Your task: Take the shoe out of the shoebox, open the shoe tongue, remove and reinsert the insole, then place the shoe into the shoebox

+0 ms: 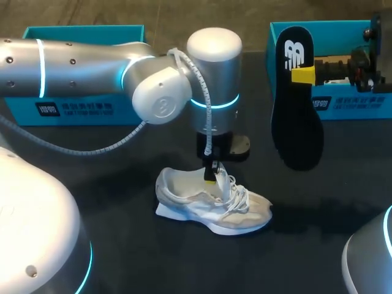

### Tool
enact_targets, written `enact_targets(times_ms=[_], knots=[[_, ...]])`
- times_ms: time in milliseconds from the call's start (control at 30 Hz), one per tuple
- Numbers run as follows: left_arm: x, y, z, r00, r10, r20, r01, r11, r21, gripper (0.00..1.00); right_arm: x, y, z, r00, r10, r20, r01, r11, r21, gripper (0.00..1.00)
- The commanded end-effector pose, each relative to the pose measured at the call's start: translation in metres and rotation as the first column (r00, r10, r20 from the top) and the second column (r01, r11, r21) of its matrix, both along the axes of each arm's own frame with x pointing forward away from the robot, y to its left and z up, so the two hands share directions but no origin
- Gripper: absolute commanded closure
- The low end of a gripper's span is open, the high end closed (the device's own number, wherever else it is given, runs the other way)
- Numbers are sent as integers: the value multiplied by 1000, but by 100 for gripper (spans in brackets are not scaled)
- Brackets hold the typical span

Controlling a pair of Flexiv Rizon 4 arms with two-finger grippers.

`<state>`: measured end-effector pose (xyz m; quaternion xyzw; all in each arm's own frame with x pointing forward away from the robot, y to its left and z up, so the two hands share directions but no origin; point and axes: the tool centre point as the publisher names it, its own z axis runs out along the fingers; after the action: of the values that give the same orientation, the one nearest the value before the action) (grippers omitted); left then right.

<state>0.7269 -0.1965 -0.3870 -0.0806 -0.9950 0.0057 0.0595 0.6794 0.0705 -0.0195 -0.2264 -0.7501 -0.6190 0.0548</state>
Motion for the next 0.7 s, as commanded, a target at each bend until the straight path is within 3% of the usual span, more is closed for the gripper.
enact_targets(times_ms=[33,433,700], knots=[[-3,10,11,1000,-7,13,7,1000,-9,100,1,2,-1,1000,0,-2,0,1000,-2,100],[-9,27,49,970,-206,127,211,977,-30,100,1,2,-1,1000,0,-2,0,1000,-2,100],[-13,43,68,884,-446,142,457,888,-54,100,1,2,-1,1000,0,-2,0,1000,-2,100]])
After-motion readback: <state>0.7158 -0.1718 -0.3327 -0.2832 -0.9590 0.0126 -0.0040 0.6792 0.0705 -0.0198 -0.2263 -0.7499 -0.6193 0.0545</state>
